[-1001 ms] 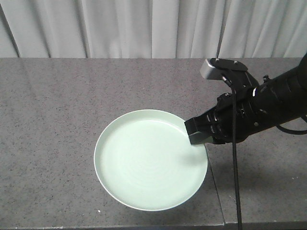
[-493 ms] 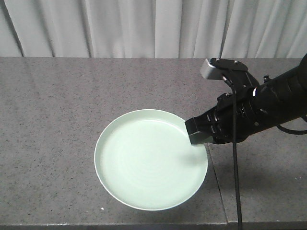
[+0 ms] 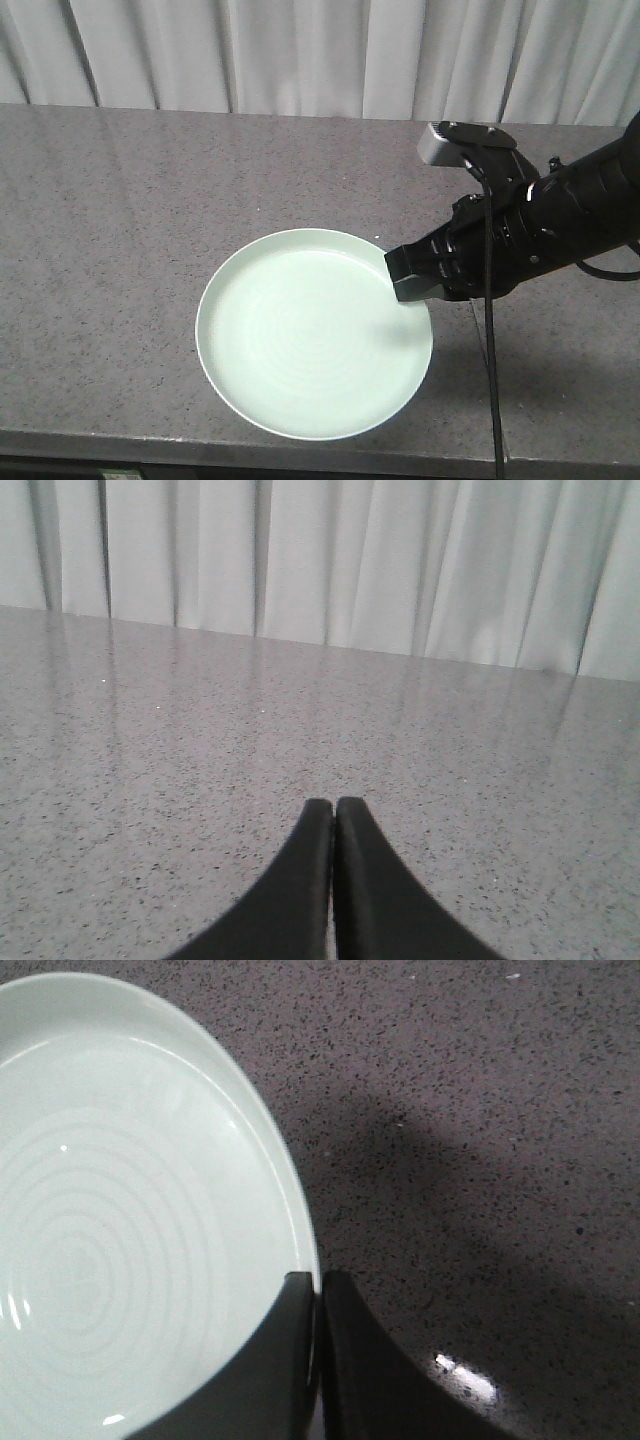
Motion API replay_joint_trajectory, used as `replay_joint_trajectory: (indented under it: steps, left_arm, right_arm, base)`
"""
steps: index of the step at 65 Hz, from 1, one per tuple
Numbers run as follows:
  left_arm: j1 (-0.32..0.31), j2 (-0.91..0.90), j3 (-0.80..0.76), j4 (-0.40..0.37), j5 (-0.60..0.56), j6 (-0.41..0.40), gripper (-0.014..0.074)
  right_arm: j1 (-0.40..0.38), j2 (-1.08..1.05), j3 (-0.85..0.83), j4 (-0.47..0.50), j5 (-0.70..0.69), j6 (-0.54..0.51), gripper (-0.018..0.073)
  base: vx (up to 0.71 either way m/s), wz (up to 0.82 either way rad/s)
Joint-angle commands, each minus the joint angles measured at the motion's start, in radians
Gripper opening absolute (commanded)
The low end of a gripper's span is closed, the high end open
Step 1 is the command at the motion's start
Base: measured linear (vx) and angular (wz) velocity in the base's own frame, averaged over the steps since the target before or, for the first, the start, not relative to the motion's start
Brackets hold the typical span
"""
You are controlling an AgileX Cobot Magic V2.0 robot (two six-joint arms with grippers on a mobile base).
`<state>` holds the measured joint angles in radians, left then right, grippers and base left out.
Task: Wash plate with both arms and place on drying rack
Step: 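Hold the plate raised in the right gripper while the base turns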
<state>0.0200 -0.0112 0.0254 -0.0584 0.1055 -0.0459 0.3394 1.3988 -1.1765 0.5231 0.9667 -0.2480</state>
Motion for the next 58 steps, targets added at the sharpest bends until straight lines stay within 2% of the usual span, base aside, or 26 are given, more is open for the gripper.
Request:
replay_joint_trajectory:
  steps: [1,58]
  left_arm:
    - [-0.002,-0.013,-0.03,-0.002,-0.077,-0.004,-0.0006]
    - [-0.002,-0.013,-0.03,-0.002,-0.077,-0.004,-0.0006]
  right_arm:
    - [-0.003,-0.033,-0.026,0.034,-0.03,-0.007,-0.0008]
    - [-0.003,-0.033,-0.026,0.034,-0.03,-0.007,-0.0008]
  base:
    - [-0.03,0.15]
    - [0.0,0.15]
